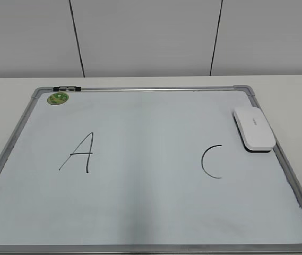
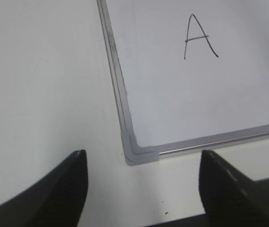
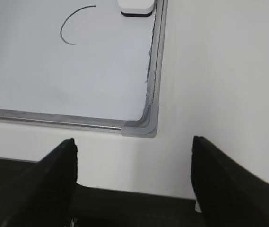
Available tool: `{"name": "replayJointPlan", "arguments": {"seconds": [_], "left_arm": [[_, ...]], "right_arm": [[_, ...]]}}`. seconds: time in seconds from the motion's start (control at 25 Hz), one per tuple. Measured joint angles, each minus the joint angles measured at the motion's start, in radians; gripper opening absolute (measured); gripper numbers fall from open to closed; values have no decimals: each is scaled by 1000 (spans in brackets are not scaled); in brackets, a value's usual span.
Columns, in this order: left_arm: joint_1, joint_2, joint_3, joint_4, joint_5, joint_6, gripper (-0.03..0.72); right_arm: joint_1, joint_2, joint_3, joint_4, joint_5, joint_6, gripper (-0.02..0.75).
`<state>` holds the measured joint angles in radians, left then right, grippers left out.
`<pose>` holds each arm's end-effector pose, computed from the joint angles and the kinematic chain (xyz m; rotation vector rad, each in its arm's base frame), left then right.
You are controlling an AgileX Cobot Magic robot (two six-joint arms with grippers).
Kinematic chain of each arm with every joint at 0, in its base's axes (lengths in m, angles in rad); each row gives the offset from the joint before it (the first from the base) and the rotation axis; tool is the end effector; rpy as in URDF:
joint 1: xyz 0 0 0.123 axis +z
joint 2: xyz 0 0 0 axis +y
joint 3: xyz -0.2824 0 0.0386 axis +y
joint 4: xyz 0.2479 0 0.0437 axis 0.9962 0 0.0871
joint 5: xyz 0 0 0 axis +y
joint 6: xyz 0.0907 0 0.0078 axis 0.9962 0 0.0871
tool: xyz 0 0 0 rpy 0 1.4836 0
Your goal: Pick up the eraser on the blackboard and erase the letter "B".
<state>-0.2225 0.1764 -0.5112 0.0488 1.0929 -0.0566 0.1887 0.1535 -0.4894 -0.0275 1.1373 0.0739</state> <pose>0.0201 -0.0005 0.2767 0.1875 2.2342 -0.0905 0.0153 0.0006 0.2676 -0.1314 2.2829 0.1024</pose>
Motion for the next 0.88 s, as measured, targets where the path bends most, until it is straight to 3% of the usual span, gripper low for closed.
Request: {"name": "replayJointPlan", "arguments": {"seconds": [0.36, 0.88], "left_arm": [[144, -154, 0, 0, 2, 0, 536], [162, -166, 0, 0, 4, 0, 536]], "right_arm": [[-114, -115, 0, 0, 0, 0, 555], [-117, -169, 0, 0, 2, 0, 555]]}}
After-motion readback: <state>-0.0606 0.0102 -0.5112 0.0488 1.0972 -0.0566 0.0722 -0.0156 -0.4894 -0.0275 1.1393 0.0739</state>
